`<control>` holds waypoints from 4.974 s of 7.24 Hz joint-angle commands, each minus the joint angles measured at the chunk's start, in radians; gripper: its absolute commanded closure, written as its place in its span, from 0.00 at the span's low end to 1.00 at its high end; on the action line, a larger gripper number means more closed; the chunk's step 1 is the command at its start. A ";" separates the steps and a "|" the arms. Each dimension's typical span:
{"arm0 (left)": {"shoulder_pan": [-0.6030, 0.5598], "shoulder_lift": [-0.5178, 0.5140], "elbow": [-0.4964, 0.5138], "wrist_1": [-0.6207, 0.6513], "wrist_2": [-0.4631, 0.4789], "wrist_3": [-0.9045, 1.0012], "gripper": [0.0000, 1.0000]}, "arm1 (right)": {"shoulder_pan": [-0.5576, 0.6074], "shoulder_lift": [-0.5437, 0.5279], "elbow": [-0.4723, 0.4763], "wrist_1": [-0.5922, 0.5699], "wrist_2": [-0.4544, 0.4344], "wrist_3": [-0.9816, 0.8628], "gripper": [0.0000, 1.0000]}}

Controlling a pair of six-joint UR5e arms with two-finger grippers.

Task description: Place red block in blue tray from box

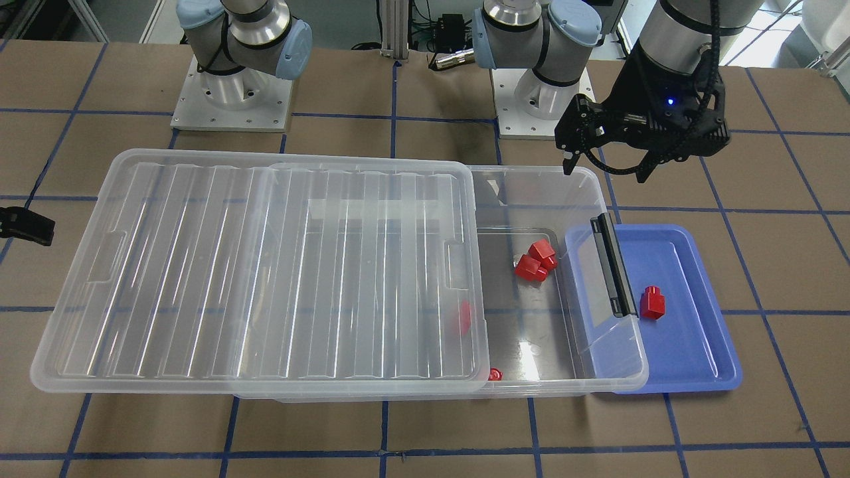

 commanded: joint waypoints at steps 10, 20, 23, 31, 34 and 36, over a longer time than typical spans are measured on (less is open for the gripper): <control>0.001 0.003 -0.007 0.020 0.001 -0.002 0.00 | 0.001 -0.015 0.119 -0.085 0.074 0.044 0.00; 0.001 0.005 -0.005 0.023 0.003 -0.002 0.00 | 0.274 0.001 0.119 -0.100 0.157 0.450 0.00; 0.001 0.005 -0.005 0.023 0.003 -0.002 0.00 | 0.288 0.005 0.118 -0.102 0.168 0.458 0.00; 0.001 0.005 -0.005 0.030 0.003 -0.002 0.00 | 0.276 -0.108 -0.040 -0.086 0.168 0.431 0.00; 0.001 0.005 -0.007 0.038 0.003 0.000 0.00 | 0.343 -0.180 0.015 -0.018 0.169 0.432 0.00; 0.001 0.005 -0.007 0.038 0.003 0.000 0.00 | 0.351 -0.211 0.020 0.057 0.171 0.427 0.00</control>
